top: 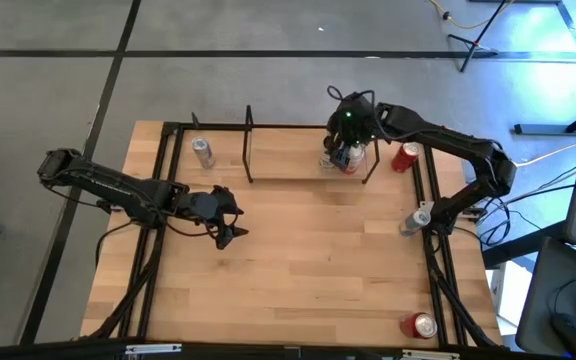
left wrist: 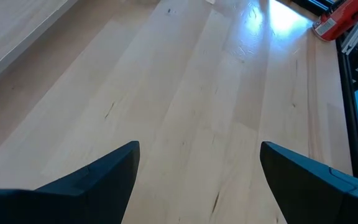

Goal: Place canned beverage on shelf
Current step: Align the white and blue soda can with the other white and blue soda can on the shelf, then move the right blue soda can to the center of the table

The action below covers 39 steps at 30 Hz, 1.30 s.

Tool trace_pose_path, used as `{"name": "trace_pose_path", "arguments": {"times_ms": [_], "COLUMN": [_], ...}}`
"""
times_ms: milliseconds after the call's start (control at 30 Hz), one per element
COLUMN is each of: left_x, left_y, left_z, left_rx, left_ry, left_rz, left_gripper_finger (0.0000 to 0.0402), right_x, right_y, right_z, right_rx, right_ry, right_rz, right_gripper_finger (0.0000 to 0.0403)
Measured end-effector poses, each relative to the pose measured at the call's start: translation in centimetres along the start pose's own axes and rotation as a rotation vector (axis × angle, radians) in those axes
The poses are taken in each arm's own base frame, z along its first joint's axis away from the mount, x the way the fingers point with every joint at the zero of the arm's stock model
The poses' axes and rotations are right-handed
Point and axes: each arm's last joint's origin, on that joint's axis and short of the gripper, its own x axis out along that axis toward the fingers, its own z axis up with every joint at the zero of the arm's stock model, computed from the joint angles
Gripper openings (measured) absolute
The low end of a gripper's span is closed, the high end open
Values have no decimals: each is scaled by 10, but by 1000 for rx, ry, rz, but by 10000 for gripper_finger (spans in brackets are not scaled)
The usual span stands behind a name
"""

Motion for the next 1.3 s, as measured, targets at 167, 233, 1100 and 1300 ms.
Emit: {"name": "trace_pose_path", "arguments": {"times_ms": [167,233,1100,1300], "left_x": [0,0,0,0], "left_y": [0,0,-3,-3], "left_z": [0,0,6,7], "left_rx": [-1,0,-10,-10], "left_ry": [-3,-3,-74,-79], "left_rz": [0,0,-21,-13], "left_gripper_finger": [329,329,329,329], "right_x": [-16,-14,-83,-125], "right_y": [2,8,105,91], "right_z": [16,20,-31,-65], "right_rx": [34,20,-17,138], "right_ry": [-90,-126,174,322], "right_rz": [6,-20,117,68], "right_gripper_finger": [346,346,346,346]}}
